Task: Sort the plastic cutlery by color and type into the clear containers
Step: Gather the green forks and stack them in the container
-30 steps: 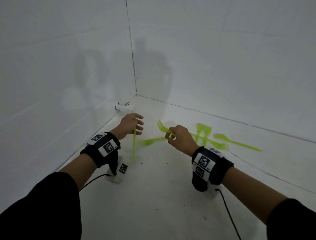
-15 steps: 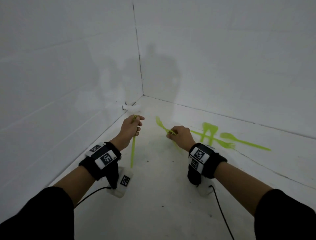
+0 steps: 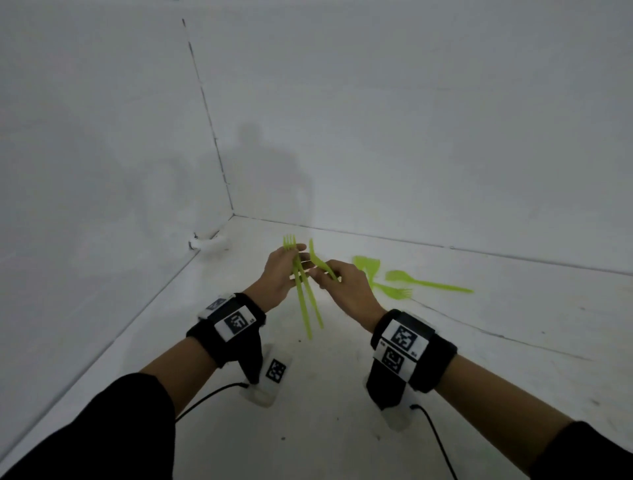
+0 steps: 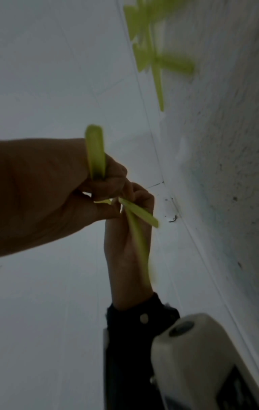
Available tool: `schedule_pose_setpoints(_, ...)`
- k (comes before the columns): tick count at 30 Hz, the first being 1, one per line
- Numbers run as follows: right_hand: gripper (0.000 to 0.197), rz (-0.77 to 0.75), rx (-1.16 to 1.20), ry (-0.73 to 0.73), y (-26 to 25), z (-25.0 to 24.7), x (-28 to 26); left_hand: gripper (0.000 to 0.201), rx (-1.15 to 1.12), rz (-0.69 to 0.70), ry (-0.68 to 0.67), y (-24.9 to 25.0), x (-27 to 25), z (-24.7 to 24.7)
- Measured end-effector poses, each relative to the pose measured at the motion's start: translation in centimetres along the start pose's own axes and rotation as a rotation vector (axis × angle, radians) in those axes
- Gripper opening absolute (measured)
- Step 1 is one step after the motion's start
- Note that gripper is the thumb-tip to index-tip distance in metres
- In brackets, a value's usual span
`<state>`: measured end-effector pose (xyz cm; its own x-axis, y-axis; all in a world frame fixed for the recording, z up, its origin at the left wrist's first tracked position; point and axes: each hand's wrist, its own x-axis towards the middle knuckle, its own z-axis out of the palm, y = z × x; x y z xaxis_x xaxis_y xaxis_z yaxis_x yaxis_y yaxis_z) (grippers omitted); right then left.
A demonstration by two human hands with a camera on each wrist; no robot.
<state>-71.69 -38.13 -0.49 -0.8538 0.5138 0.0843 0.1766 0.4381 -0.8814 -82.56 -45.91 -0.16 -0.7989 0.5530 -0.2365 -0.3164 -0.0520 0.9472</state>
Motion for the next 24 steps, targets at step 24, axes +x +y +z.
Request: schedule_pose_setpoints(24,0.024,0.301,-0.135,0.220,10.2,-12.2,1.9,0.016,0.468,0.095,-0.233,0.5,1.8,7.0)
